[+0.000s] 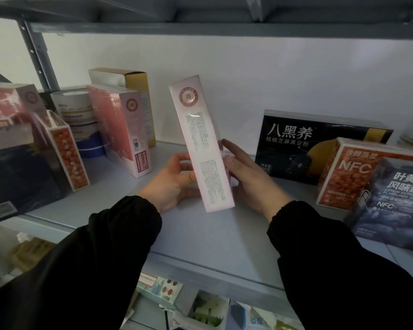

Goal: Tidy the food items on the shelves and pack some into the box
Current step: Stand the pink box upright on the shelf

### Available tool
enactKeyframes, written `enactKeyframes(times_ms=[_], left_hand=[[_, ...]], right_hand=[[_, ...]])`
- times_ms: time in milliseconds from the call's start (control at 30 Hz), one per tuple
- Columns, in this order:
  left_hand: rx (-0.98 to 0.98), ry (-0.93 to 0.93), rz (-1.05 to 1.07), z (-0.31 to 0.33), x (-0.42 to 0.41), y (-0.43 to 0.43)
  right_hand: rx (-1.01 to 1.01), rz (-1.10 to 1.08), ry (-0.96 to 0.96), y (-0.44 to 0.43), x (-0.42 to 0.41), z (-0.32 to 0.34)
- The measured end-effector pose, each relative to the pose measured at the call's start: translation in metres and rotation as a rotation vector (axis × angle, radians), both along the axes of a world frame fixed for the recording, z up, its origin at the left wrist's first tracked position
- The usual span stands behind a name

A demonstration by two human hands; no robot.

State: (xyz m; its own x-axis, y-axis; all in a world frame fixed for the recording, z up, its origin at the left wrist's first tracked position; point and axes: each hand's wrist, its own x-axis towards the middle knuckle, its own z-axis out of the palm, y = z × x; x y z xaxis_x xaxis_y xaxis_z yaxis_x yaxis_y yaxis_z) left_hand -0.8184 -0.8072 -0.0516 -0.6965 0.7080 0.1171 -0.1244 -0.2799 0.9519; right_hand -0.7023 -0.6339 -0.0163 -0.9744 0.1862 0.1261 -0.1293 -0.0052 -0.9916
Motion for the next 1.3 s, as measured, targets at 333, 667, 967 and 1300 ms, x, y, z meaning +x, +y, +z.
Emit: enactKeyframes(times_ms=[333, 667, 967, 1300], left_hand=[[0.078, -0.279, 0.050, 0.026, 0.018, -0.005], [0.045, -0.101, 0.025, 0.020, 0.007, -0.012], [0.009, -0.021, 0.118, 0.014, 0.002, -0.009], [0.005, 0.051, 0.207, 0.004, -0.004, -0.002]], right_hand=[[0.148, -0.204, 0.028, 0.007, -0.004, -0.004], [-0.223, -0.164, 0.038, 0.012, -0.003, 0.000], [-0.152, -0.209, 0.107, 0.013, -0.004, -0.004], [-0.311, -0.038, 0.126, 0.006, -0.007, 0.006]])
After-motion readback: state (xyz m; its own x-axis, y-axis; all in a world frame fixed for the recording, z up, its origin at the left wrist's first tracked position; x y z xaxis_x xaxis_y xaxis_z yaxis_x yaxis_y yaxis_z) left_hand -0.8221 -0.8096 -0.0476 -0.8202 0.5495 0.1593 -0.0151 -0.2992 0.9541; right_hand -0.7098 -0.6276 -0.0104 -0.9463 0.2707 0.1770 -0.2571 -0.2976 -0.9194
